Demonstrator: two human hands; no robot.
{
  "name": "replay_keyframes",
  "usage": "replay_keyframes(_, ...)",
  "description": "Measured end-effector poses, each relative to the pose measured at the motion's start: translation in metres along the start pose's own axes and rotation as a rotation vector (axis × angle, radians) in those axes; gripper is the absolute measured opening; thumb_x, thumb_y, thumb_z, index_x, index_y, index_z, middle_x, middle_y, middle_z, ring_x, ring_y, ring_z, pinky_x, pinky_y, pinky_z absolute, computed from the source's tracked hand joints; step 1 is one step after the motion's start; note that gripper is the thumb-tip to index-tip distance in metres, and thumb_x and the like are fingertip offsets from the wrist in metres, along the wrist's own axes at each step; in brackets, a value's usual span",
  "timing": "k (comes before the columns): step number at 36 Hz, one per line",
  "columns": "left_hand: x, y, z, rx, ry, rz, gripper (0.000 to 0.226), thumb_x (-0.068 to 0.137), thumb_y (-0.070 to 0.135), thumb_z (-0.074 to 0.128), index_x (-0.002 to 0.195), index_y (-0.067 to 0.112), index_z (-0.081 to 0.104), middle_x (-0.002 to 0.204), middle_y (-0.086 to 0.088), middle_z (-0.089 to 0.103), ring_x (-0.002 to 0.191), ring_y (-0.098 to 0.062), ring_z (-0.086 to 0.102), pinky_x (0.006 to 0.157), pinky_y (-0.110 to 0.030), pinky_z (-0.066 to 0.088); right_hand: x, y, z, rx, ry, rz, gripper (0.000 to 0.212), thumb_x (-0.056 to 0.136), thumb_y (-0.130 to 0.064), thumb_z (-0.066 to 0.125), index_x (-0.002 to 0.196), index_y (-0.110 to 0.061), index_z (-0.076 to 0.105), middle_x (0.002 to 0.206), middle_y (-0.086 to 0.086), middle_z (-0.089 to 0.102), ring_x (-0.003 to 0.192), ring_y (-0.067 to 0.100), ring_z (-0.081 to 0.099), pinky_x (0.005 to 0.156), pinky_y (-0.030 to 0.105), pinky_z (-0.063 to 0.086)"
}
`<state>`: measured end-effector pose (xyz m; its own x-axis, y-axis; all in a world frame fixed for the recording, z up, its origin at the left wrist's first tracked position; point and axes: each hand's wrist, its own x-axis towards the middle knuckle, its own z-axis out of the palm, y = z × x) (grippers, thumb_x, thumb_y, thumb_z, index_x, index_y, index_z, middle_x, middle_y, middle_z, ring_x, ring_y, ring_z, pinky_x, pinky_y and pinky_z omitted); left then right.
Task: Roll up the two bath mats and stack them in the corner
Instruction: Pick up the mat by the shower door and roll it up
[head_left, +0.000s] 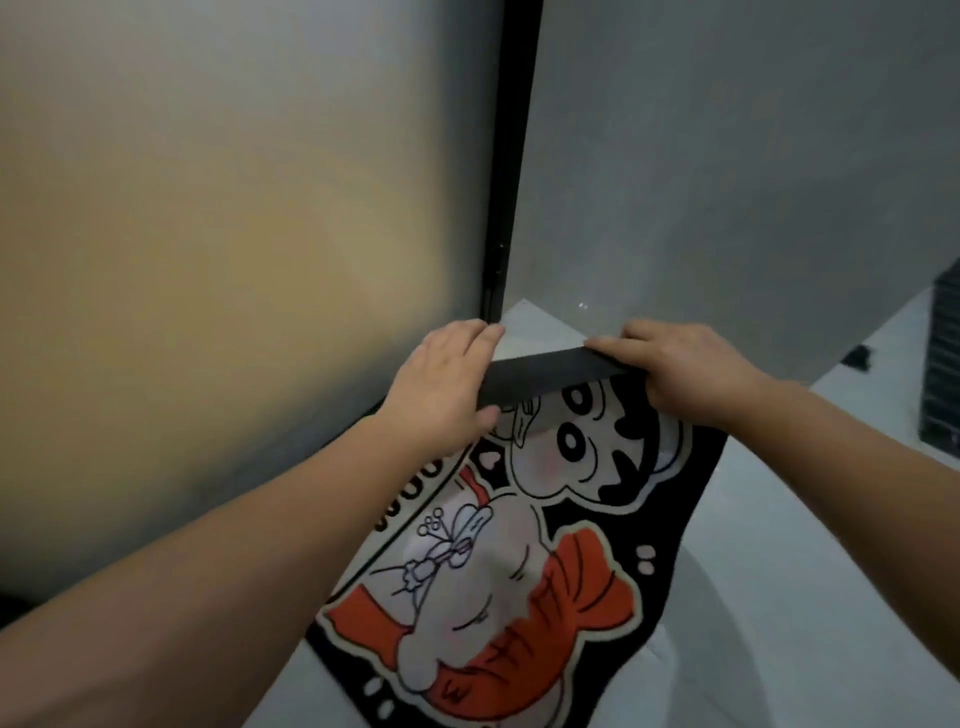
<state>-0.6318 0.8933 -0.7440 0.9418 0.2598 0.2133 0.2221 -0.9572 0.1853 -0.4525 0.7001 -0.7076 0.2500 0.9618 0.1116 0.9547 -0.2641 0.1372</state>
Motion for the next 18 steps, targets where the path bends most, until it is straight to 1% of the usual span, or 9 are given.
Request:
replay_keyframes(2, 0.003, 0.005, -0.005, -0.006, -0.013, 0.031, 0.084, 0.079, 0.04, 0.065, 0.146, 0.015, 0.022, 0.149, -0.006, 0.032, 0.137, -0.022, 0.028, 0.114, -0.032, 0.017, -0.006, -0.001, -0.019, -0.001, 0.064, -0.077, 0.067, 0.066, 0.006, 0.063, 0.128, -0.019, 0.058, 0.09, 0.008, 0.06, 0.07, 0.033, 0.062, 0.053, 0.028, 0.035)
replay_keyframes(4, 0.004, 0.011, -0.007, -0.023, -0.062, 0.06, 0.081, 0.081, 0.04, 0.062, 0.147, 0.015, 0.021, 0.149, -0.006, 0.035, 0.137, -0.022, 0.029, 0.114, -0.033, 0.019, -0.008, -0.008, -0.033, 0.009, 0.063, -0.134, 0.065, 0.063, 0.007, 0.065, 0.123, -0.017, 0.061, 0.086, 0.008, 0.06, 0.065, 0.032, 0.061, 0.049, 0.03, 0.04)
replay_keyframes(6, 0.001, 0.016, -0.01, -0.106, -0.146, 0.061, 0.08, 0.082, 0.042, 0.061, 0.147, 0.018, 0.022, 0.147, -0.004, 0.039, 0.134, -0.021, 0.035, 0.113, -0.035, 0.026, -0.007, -0.015, -0.044, -0.004, 0.069, -0.185, 0.063, 0.062, 0.005, 0.068, 0.121, -0.017, 0.063, 0.084, 0.007, 0.06, 0.063, 0.031, 0.06, 0.048, 0.031, 0.042)
replay_keyframes(8, -0.004, 0.02, -0.014, -0.243, -0.233, 0.046, 0.082, 0.077, 0.054, 0.061, 0.144, 0.026, 0.024, 0.142, 0.0, 0.045, 0.127, -0.019, 0.044, 0.106, -0.036, 0.037, -0.003, -0.021, -0.051, -0.008, 0.083, -0.215, 0.061, 0.063, 0.002, 0.068, 0.12, -0.017, 0.064, 0.084, 0.007, 0.061, 0.064, 0.03, 0.061, 0.049, 0.032, 0.044)
replay_keyframes(10, -0.01, 0.023, -0.017, -0.319, -0.27, 0.036, 0.086, 0.068, 0.066, 0.061, 0.139, 0.032, 0.026, 0.133, 0.004, 0.051, 0.116, -0.017, 0.052, 0.097, -0.038, 0.046, 0.003, -0.025, -0.057, 0.006, 0.102, -0.233, 0.057, 0.066, 0.0, 0.064, 0.12, -0.018, 0.063, 0.085, 0.007, 0.061, 0.066, 0.031, 0.061, 0.049, 0.036, 0.048)
replay_keyframes(11, -0.012, 0.024, -0.018, -0.341, -0.27, 0.019, 0.09, 0.066, 0.067, 0.064, 0.139, 0.032, 0.026, 0.133, 0.004, 0.05, 0.115, -0.017, 0.052, 0.096, -0.038, 0.047, 0.006, -0.027, -0.059, 0.017, 0.119, -0.242, 0.055, 0.066, -0.002, 0.061, 0.119, -0.018, 0.063, 0.086, 0.007, 0.061, 0.067, 0.032, 0.061, 0.049, 0.038, 0.049)
replay_keyframes(14, -0.014, 0.02, -0.019, -0.372, -0.223, -0.088, 0.099, 0.068, 0.057, 0.071, 0.147, 0.029, 0.017, 0.147, 0.003, 0.039, 0.127, -0.019, 0.046, 0.103, -0.033, 0.041, 0.011, -0.035, -0.064, 0.049, 0.168, -0.264, 0.049, 0.07, -0.011, 0.05, 0.117, -0.018, 0.065, 0.085, 0.006, 0.061, 0.066, 0.03, 0.061, 0.05, 0.034, 0.048)
replay_keyframes(16, -0.014, 0.016, -0.02, -0.38, -0.189, -0.122, 0.094, 0.071, 0.051, 0.071, 0.146, 0.029, 0.019, 0.144, 0.002, 0.043, 0.123, -0.019, 0.05, 0.099, -0.031, 0.043, 0.013, -0.038, -0.065, 0.069, 0.182, -0.264, 0.05, 0.071, -0.014, 0.044, 0.116, -0.018, 0.066, 0.086, 0.006, 0.062, 0.067, 0.029, 0.062, 0.052, 0.032, 0.046)
replay_keyframes(18, -0.015, 0.016, -0.021, -0.382, -0.182, -0.127, 0.088, 0.069, 0.051, 0.071, 0.141, 0.033, 0.024, 0.133, 0.004, 0.051, 0.114, -0.019, 0.056, 0.092, -0.032, 0.048, 0.015, -0.039, -0.067, 0.093, 0.193, -0.238, 0.05, 0.071, -0.013, 0.045, 0.117, -0.018, 0.066, 0.087, 0.006, 0.062, 0.071, 0.03, 0.063, 0.055, 0.031, 0.045)
